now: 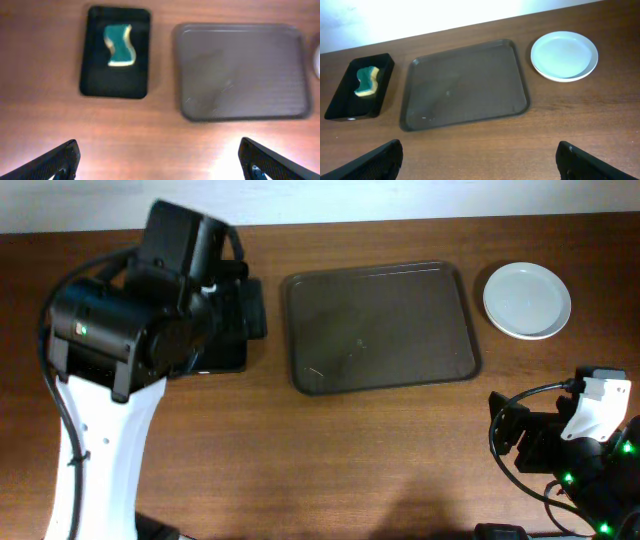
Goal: Clean dirty plates on tray and stack at the side
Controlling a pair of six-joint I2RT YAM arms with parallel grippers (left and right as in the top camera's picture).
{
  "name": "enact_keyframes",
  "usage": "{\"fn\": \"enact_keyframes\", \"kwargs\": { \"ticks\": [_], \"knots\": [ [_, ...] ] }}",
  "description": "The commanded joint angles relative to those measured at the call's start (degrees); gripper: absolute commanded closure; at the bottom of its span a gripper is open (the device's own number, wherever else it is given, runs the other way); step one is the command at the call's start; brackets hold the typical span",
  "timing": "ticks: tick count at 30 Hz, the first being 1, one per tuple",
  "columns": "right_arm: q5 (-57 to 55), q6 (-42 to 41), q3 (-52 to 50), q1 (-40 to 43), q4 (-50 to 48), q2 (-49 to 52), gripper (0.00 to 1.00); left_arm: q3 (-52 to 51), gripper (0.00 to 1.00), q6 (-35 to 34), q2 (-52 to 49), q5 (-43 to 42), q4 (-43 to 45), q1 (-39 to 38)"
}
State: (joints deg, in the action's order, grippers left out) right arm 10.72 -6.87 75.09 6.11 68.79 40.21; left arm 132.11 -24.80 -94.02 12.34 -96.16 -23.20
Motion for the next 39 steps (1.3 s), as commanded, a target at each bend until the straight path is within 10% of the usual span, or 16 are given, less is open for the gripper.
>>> {"fn": "enact_keyframes", "kwargs": {
  "ticks": [1, 19, 28, 39],
  "knots": [
    [0.9, 0.7, -0.2, -0.5, -0.1, -0.3, 0.01, -8.0, 0.01, -5.4, 3.1, 5.4, 1.4, -0.2],
    [0.9, 0.7, -0.2, -3.7, 0.0, -0.8, 0.02, -10.8, 0.01, -5.4, 2.9, 5.4, 1.3, -0.2],
    [-18.1, 0.7, -0.4, -8.0, -0.7, -9.2, 0.02, -10.8, 0.0, -5.4, 2.9, 5.4, 1.3, -0.2],
    [-14.1, 0.7, -39.0, -10.8, -43.5, -28.7, 0.02, -10.8, 0.0, -5.4, 2.9, 5.4, 1.3, -0.2]
  ]
}}
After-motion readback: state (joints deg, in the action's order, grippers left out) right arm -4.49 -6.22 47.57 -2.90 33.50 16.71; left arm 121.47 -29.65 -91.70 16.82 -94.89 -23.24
